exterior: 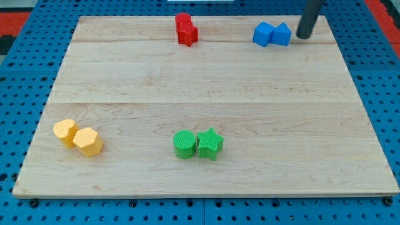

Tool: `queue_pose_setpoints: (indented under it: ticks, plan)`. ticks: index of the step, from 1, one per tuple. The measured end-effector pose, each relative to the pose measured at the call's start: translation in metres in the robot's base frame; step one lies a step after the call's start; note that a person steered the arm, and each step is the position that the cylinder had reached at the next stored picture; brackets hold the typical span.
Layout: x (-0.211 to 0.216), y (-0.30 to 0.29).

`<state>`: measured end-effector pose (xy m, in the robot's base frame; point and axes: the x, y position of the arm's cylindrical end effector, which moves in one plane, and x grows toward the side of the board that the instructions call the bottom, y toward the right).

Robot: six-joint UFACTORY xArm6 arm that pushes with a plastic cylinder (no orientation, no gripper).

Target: Separate the blue cube from the blue triangle

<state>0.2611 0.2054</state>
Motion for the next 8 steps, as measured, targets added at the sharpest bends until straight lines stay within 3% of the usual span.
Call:
queue_pose_setpoints:
  ticks: [1,4,5,7,8]
  plan:
    - [0.0,-0.062]
    - [-0.032,-0.077]
    - [-0.043,-0.123]
    - [-0.056,-0.131]
    - [-0.041,-0.183]
